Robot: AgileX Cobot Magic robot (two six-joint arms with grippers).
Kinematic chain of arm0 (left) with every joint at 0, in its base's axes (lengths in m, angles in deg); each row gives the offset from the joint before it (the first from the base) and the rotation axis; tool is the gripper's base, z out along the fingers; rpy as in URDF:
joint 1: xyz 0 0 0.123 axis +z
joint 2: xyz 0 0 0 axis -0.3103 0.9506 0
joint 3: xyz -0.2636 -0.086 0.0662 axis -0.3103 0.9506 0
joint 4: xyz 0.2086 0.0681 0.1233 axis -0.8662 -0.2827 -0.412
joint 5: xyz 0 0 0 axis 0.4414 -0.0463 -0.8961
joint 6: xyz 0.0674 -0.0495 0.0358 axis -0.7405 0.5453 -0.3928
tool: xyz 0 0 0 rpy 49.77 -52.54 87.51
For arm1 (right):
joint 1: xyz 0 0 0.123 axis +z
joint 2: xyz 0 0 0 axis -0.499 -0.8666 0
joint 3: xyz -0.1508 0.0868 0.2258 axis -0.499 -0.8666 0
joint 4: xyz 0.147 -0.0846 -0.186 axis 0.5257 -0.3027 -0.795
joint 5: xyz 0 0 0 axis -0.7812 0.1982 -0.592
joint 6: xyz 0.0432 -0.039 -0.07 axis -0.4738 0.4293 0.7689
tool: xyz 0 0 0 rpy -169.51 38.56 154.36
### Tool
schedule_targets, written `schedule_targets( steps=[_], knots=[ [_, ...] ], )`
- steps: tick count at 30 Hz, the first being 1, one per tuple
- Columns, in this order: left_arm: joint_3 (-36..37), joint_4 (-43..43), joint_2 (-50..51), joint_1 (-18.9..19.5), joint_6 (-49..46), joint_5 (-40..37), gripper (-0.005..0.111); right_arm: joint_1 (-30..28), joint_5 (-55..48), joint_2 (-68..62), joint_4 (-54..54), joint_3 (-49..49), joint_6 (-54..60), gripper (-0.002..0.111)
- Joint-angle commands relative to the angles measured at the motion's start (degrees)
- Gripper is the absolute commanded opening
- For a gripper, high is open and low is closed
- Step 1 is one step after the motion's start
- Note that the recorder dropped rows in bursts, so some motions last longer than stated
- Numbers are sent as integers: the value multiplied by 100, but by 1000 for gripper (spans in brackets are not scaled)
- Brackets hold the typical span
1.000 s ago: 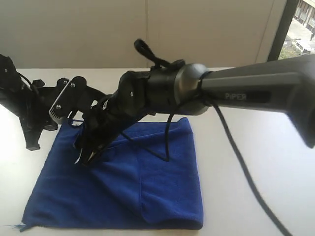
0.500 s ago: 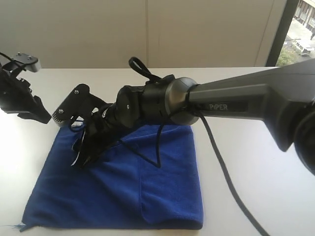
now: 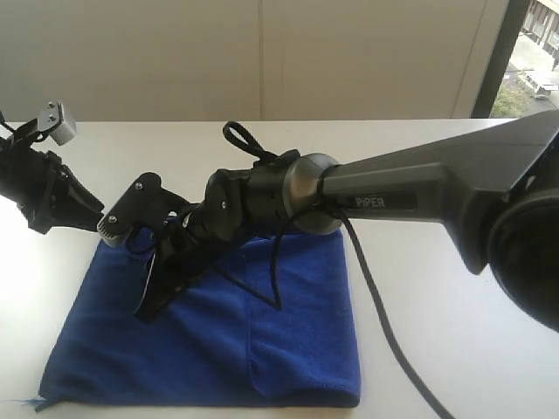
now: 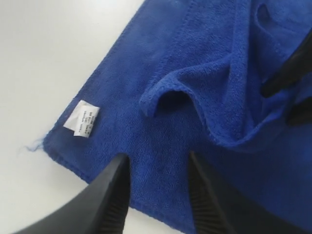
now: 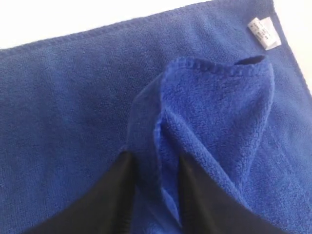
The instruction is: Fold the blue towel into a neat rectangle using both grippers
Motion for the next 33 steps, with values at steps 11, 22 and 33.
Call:
schedule_targets(
  steps=[11,22,33],
  knots=[
    [331,1375,398,-222,-3332,62,44,-820,-1086,625,-387,-21,-222,0],
    [331,1428,797,-347,-3332,285,44,-820,-1184,688,-1021,-21,-699,0],
    [331,2036,934,-640,-3332,926,35,-820,-1228,828,-1021,-21,-789,0]
  ],
)
